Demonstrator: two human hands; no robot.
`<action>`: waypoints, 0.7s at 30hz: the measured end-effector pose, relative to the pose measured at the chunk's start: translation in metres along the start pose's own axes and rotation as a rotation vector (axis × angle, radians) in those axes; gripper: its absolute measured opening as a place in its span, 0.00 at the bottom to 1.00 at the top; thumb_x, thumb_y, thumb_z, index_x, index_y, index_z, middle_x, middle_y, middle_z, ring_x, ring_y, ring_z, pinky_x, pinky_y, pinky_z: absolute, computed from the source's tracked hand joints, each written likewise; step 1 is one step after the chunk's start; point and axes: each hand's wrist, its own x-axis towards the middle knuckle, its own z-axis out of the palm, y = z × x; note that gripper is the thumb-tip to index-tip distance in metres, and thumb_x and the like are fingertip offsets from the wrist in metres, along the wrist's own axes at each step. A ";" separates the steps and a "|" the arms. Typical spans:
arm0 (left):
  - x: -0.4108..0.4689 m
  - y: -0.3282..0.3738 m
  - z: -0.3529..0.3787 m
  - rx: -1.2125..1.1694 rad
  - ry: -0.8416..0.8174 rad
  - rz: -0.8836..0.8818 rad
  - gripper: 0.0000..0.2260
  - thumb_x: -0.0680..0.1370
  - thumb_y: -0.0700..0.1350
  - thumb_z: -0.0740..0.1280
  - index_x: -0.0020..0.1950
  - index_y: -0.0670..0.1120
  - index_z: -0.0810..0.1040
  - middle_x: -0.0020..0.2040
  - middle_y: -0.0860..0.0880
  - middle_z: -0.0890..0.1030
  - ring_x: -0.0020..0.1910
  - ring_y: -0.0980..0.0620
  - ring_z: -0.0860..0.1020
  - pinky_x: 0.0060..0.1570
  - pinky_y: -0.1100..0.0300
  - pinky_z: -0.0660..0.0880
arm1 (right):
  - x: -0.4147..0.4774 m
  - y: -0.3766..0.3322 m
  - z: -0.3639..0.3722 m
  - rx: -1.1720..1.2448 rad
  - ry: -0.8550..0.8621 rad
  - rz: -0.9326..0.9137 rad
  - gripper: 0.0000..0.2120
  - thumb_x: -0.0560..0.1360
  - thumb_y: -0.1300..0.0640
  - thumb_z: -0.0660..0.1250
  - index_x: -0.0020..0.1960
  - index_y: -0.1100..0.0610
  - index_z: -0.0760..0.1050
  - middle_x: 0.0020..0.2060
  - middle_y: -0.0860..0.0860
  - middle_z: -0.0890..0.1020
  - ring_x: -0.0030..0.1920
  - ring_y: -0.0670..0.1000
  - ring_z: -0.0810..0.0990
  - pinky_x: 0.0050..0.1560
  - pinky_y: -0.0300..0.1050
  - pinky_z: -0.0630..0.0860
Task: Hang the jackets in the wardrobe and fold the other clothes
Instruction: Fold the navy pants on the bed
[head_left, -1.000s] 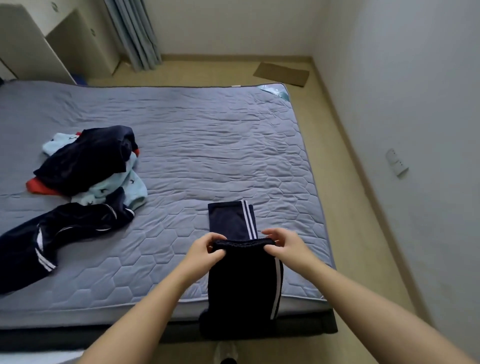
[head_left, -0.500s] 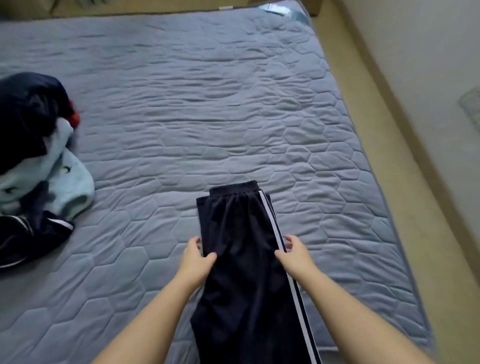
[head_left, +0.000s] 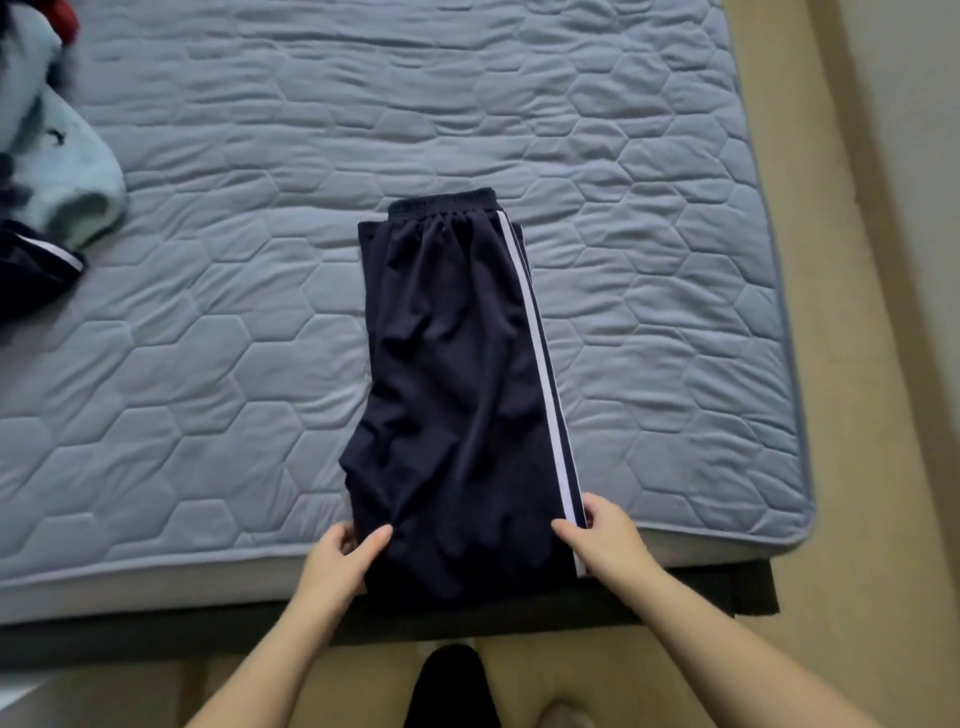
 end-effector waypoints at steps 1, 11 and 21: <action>-0.006 -0.009 0.003 -0.005 -0.019 -0.007 0.05 0.75 0.44 0.71 0.47 0.44 0.78 0.44 0.49 0.82 0.41 0.53 0.79 0.36 0.58 0.74 | -0.003 0.004 0.003 -0.013 0.046 -0.032 0.05 0.72 0.59 0.69 0.48 0.58 0.77 0.45 0.53 0.79 0.44 0.52 0.78 0.44 0.44 0.73; -0.039 -0.061 0.026 0.040 0.268 0.272 0.05 0.72 0.43 0.74 0.44 0.46 0.79 0.39 0.50 0.81 0.40 0.52 0.77 0.44 0.60 0.73 | -0.019 0.031 0.024 0.081 0.223 -0.258 0.12 0.72 0.61 0.68 0.54 0.54 0.73 0.51 0.49 0.75 0.49 0.49 0.76 0.50 0.41 0.71; -0.032 -0.053 0.015 -0.011 0.073 0.265 0.04 0.75 0.41 0.71 0.46 0.50 0.82 0.39 0.58 0.83 0.40 0.61 0.78 0.43 0.69 0.73 | -0.010 0.034 0.014 0.105 0.015 -0.184 0.06 0.72 0.56 0.70 0.49 0.52 0.77 0.42 0.45 0.83 0.44 0.48 0.81 0.43 0.42 0.77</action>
